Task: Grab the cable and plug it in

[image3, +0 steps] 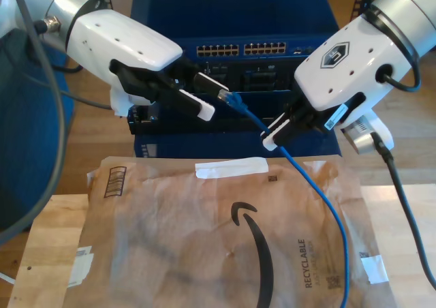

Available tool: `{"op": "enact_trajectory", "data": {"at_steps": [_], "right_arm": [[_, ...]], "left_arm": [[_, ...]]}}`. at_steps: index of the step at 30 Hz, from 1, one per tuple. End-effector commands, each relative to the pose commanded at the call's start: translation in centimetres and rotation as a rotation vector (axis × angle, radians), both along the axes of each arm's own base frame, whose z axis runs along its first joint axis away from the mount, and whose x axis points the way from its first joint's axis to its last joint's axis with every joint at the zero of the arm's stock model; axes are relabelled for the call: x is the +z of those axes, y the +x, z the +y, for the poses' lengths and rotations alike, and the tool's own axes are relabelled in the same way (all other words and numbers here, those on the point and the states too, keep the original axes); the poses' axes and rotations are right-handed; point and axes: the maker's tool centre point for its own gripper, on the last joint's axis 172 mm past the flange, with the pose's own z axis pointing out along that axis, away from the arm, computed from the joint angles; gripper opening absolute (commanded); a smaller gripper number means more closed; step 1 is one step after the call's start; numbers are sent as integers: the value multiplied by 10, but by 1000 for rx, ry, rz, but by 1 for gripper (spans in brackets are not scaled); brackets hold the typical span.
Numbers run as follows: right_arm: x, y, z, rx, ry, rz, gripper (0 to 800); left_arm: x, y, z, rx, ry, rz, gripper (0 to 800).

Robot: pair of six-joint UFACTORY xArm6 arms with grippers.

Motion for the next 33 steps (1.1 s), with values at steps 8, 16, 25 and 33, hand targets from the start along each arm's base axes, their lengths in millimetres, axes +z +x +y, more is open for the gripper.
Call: {"op": "enact_trajectory", "data": {"at_steps": [8,16,25,33], "right_arm": [[1,0,0,0,0,-2,20],[-1,1,1,0,1,6,20],[3,1,5,-2,25,11,20],[1,0,5,-3,24,15,20]], "left_arm": [[-2,0,-1,1,-2,5,525],[-2,2,-1,5,-2,-2,417],[-2,2,0,4,-6,-12,352],[-2,3,0,3,-7,-16,325]]}}
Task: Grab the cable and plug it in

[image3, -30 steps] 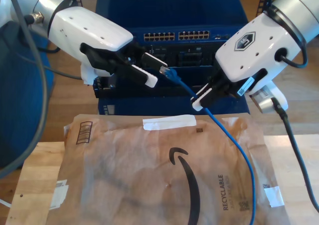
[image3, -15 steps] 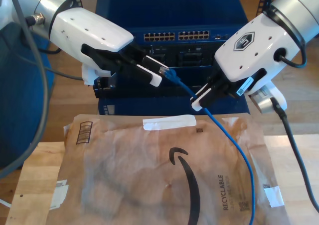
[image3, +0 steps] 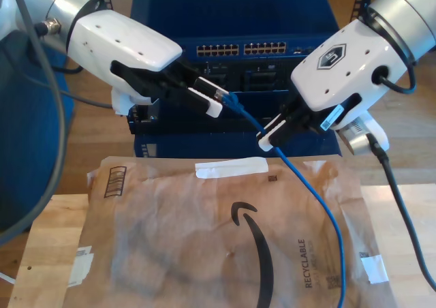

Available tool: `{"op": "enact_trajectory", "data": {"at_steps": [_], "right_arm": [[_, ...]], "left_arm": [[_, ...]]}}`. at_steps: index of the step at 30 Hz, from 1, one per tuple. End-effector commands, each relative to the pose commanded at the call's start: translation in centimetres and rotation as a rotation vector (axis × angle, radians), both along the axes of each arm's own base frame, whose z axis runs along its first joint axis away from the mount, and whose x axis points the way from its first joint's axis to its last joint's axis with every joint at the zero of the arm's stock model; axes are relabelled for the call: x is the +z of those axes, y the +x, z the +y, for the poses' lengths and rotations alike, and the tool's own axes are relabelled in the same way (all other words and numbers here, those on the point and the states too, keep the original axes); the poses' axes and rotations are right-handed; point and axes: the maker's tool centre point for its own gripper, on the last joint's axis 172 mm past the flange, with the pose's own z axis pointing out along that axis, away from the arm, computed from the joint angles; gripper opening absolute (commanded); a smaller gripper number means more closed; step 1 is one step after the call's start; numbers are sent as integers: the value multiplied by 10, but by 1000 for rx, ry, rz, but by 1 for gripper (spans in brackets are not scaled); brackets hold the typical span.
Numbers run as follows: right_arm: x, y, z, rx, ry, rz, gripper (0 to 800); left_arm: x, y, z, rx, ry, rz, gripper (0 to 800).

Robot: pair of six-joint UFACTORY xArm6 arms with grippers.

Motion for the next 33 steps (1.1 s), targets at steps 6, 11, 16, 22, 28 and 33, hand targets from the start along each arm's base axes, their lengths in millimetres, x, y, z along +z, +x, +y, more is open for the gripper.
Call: {"op": "enact_trajectory", "data": {"at_steps": [6,11,16,22,28,33], "right_arm": [[-3,-1,-1,0,-2,5,20],[-3,-1,-1,0,-2,6,20],[-4,-1,-1,0,-2,9,20],[-5,-1,-1,-1,-1,11,20],[-5,-1,0,1,-1,11,20],[-5,-1,0,1,-1,11,20]], "left_arm": [[0,2,2,8,0,-5,277],[-2,6,3,18,1,-15,246],[-3,8,3,27,0,-17,229],[-8,7,3,20,-13,-20,222],[5,10,-3,29,-62,-29,216],[3,8,-2,27,-60,-25,216]]}}
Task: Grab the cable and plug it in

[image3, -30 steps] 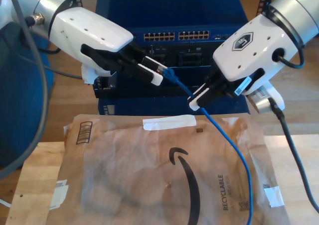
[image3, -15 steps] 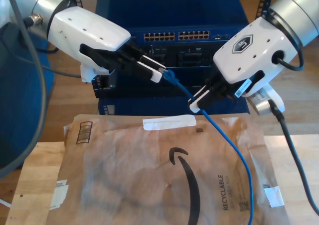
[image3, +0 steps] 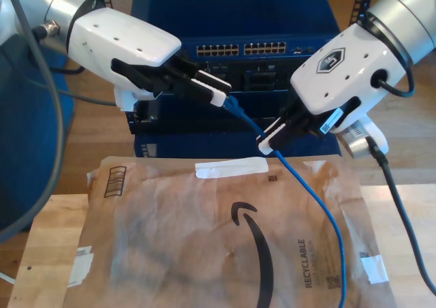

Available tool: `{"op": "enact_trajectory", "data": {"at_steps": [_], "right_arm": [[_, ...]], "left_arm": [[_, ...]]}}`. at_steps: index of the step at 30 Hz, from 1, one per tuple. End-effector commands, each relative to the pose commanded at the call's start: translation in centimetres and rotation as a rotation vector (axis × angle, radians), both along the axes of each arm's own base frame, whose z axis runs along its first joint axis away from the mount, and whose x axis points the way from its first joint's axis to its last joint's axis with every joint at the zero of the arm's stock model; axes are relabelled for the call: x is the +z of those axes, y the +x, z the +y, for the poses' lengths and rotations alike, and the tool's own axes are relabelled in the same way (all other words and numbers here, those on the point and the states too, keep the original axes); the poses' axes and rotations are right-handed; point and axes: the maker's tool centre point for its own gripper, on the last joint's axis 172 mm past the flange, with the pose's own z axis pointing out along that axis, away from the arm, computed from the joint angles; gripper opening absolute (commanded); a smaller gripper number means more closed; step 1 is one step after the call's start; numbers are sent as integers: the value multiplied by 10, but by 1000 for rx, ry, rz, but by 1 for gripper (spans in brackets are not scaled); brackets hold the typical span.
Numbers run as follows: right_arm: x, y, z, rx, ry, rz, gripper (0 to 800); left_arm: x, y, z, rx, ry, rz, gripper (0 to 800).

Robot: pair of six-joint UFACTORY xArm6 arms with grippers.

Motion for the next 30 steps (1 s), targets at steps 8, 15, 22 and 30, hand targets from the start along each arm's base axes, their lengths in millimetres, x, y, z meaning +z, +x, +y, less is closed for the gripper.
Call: {"op": "enact_trajectory", "data": {"at_steps": [8,15,22,30], "right_arm": [[1,0,0,0,2,-1,20],[1,0,0,0,2,-1,24],[1,2,5,-3,24,13,462],[35,31,-5,-103,37,-199,800]], "left_arm": [[-2,0,1,3,2,7,203],[-3,1,1,5,5,6,106],[-11,4,1,29,11,14,6],[-12,13,14,67,6,26,5]]}}
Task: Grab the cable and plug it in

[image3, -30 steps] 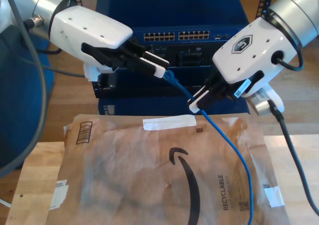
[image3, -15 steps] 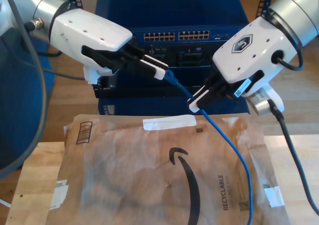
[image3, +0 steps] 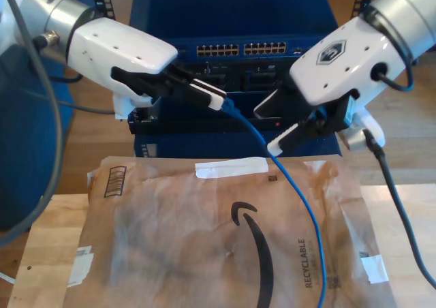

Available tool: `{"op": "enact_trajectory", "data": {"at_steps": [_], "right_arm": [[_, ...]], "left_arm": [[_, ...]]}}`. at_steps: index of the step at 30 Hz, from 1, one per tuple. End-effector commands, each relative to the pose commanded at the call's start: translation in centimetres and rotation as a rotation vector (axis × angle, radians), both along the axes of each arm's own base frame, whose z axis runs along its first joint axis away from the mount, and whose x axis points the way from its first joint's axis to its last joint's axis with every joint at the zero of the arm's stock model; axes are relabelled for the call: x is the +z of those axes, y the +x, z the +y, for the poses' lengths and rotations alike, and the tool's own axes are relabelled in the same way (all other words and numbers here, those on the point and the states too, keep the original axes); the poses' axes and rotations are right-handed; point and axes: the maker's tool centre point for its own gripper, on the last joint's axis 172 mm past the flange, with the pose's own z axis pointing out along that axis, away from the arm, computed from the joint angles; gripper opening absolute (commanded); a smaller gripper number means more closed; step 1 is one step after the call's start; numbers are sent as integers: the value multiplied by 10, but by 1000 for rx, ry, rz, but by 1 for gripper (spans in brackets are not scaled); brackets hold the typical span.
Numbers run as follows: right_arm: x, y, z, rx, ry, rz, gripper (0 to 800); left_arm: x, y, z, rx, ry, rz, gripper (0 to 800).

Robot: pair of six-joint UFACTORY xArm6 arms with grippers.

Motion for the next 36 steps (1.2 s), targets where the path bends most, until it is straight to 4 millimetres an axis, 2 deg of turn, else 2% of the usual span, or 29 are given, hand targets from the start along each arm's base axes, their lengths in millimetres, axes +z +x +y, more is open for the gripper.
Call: {"op": "enact_trajectory", "data": {"at_steps": [3,5,9,12,15,19,24,27,31,36], "right_arm": [[19,27,-12,-82,4,-214,798],[38,35,-18,-129,2,-295,798],[64,21,-22,-114,8,-423,800],[82,16,-27,-134,8,-530,800],[88,15,-15,-116,14,-612,794],[83,23,13,-91,20,-725,794],[75,29,37,-90,20,-816,796],[75,21,55,-55,30,-857,794],[50,7,76,-4,30,-842,796],[28,1,92,36,13,-882,793]], "left_arm": [[-2,0,0,-2,-3,10,5],[-10,2,0,-7,-15,65,5],[-5,15,13,28,-105,203,5],[-1,18,19,7,-190,286,5],[-1,13,22,-24,-217,355,5],[17,8,22,-66,-295,385,6],[6,22,43,-22,-326,423,6],[0,21,50,-40,-347,486,7],[-1,25,61,-23,-363,502,7],[14,28,69,-19,-411,508,7]]}}
